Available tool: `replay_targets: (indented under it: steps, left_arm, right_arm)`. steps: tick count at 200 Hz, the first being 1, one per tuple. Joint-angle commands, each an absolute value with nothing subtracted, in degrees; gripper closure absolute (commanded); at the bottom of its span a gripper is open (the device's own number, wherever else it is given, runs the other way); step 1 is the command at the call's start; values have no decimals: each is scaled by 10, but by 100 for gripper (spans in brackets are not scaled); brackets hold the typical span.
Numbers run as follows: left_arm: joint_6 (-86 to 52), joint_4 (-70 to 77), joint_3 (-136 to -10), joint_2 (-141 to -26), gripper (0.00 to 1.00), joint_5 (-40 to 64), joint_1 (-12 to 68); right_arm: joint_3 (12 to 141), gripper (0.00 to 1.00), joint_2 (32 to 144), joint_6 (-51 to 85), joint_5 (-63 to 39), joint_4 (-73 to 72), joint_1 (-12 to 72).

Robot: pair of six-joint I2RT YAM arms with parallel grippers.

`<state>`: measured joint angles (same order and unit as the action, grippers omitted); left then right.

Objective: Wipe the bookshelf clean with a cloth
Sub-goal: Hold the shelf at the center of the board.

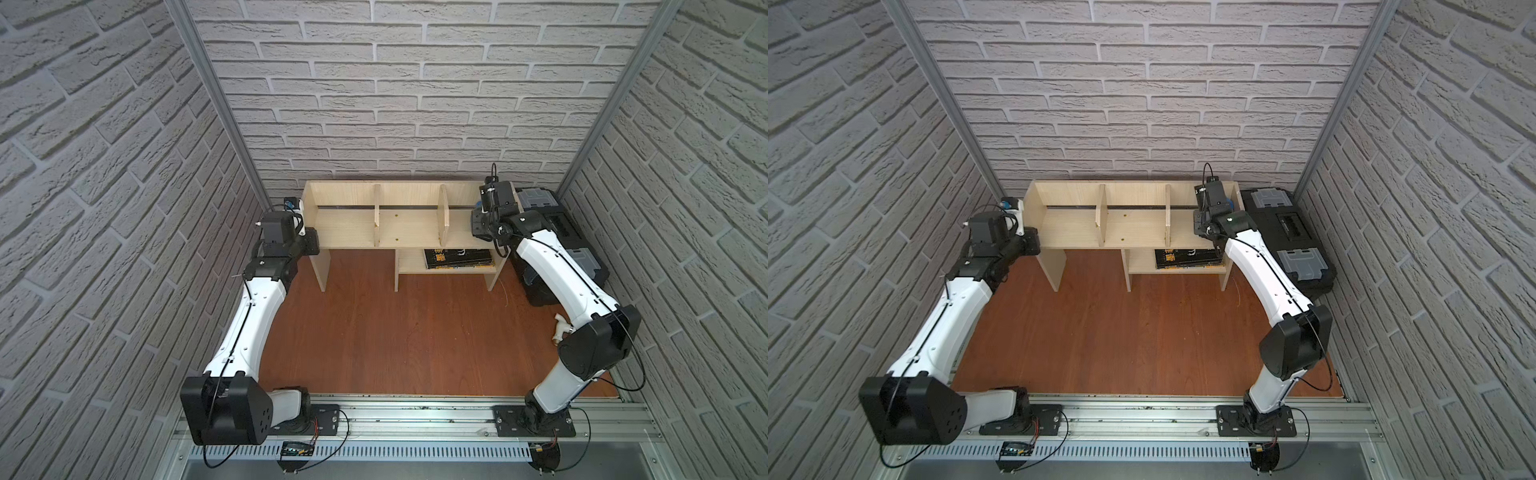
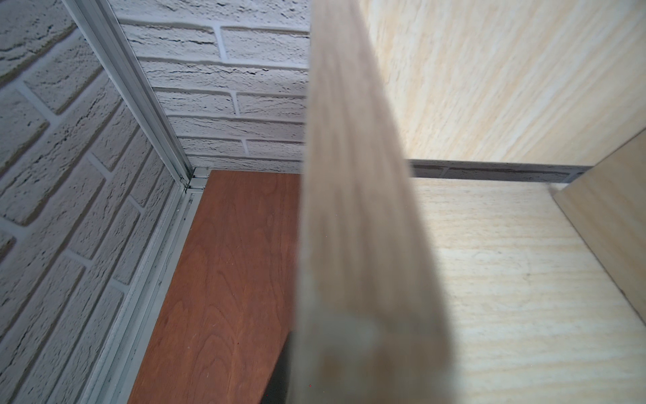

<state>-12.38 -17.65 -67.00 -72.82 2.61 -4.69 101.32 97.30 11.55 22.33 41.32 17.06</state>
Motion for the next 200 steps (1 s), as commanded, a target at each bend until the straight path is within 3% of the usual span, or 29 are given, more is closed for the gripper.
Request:
replay_targets:
  steps: [1,28,84,135,200]
  left_arm:
    - [-159,-144,-679,-737,100,52,-54]
    - [-157,-144,-678,-737,100,48,-57]
    - [-157,-147,-679,-739,100,48,-57]
    - [-158,-148,-680,-742,100,49,-57]
    - [-158,-148,-680,-742,100,49,-57]
  right_arm:
    - [1043,97,981,105,130,357,189]
    - [1040,97,984,133,45,341,190]
    - [879,98,894,121,6,321,196]
    - [884,97,855,66,195,418,187]
    - [1033,97,961,83,268,442,166]
